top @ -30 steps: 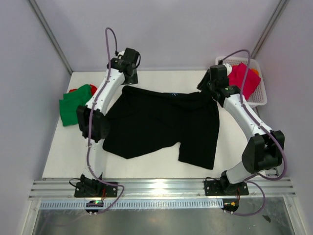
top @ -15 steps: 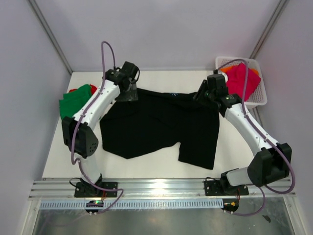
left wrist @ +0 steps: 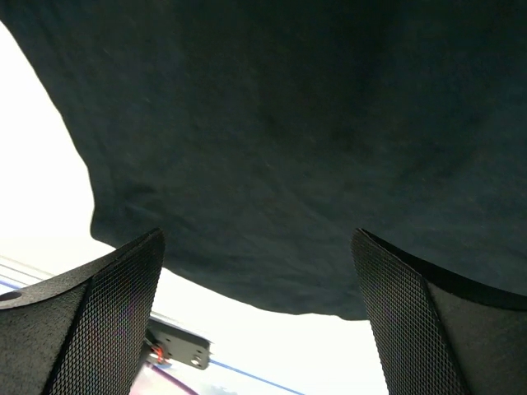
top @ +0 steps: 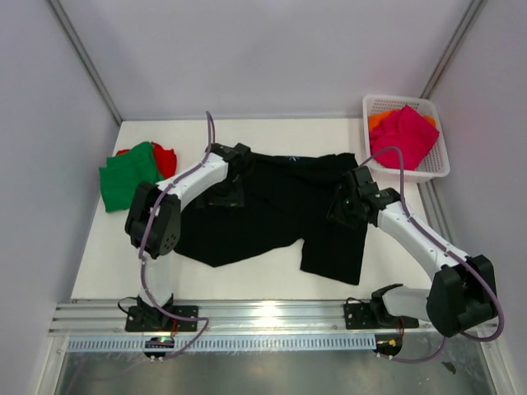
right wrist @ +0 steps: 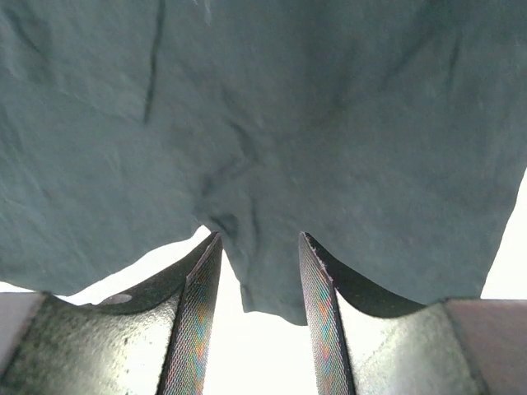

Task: Fold and stack the t-shirts
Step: Flatten out the tshirt

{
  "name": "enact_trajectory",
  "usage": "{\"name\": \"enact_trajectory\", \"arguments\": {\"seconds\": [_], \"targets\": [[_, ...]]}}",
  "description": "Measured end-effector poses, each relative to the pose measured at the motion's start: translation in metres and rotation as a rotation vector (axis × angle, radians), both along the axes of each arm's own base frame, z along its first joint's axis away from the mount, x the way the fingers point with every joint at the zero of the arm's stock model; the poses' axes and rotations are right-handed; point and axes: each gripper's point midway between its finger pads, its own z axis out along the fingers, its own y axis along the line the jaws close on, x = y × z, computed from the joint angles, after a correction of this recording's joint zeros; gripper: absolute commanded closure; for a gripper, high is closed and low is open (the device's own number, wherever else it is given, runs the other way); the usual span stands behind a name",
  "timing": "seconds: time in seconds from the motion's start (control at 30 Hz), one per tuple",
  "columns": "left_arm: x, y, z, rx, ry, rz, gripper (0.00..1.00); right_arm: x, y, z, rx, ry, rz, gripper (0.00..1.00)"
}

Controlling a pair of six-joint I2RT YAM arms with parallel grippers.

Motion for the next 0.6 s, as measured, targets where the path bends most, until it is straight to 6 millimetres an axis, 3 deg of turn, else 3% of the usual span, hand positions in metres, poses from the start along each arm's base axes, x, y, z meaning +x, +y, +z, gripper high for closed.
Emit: {"name": "enact_trajectory", "arguments": {"seconds": [0.17, 0.43, 0.6], "targets": [[-0.01, -0.017, -0.003, -0.014, 0.006, -0.001, 0.05, -0.017, -0.002, -0.011, 0.002, 0.051, 0.002, 0.53], [-0.034, -0.048, -0.029, -0.047, 0.079, 0.005, 0.05, -0.053, -0.013, -0.052, -0.031, 0.172, 0.002, 0.53], [-0.039, -0.059, -0.026, -0.087, 0.072, 0.037, 0.05, -0.063, -0.016, -0.075, -0.043, 0.207, 0.001, 0.53]]}}
